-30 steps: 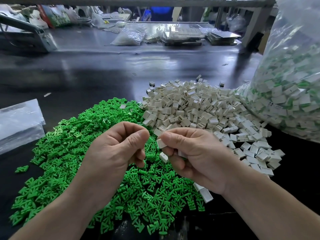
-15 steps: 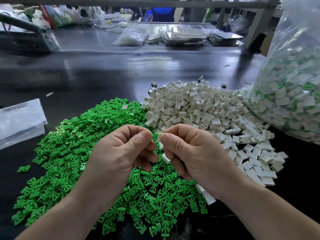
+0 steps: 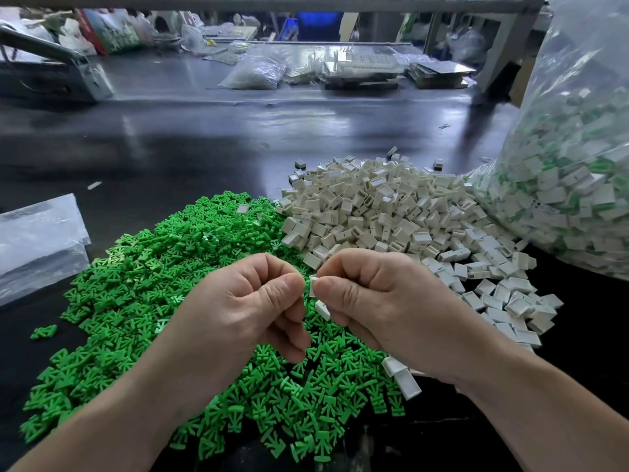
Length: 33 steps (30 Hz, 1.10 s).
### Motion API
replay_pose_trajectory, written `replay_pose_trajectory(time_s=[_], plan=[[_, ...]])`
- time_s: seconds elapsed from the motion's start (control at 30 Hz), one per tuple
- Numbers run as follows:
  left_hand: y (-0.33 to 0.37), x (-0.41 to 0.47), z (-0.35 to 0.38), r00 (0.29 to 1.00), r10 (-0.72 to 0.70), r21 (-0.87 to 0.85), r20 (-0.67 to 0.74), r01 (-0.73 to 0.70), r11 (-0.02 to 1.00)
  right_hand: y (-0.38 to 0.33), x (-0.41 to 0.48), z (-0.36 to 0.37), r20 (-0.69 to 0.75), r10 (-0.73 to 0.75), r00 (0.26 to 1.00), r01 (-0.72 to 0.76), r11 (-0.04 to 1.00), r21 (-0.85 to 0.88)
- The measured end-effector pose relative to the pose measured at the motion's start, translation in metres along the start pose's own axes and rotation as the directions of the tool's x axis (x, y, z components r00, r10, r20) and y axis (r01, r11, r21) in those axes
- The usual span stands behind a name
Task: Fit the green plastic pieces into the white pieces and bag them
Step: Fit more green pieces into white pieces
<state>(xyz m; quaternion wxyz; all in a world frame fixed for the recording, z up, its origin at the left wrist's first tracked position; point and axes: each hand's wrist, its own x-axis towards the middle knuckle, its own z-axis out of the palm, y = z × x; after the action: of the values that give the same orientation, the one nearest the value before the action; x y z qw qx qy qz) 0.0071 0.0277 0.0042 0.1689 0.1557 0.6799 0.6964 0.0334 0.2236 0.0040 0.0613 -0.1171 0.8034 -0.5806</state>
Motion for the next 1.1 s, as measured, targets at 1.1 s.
replay_pose_trajectory(time_s=[1.1], plan=[[-0.009, -0.001, 0.022, 0.990, 0.019, -0.320, -0.137, -0.062, 0.945, -0.019, -0.004, 0.035, -0.132, 0.122, 0.984, -0.028, 0.829, 0.558]])
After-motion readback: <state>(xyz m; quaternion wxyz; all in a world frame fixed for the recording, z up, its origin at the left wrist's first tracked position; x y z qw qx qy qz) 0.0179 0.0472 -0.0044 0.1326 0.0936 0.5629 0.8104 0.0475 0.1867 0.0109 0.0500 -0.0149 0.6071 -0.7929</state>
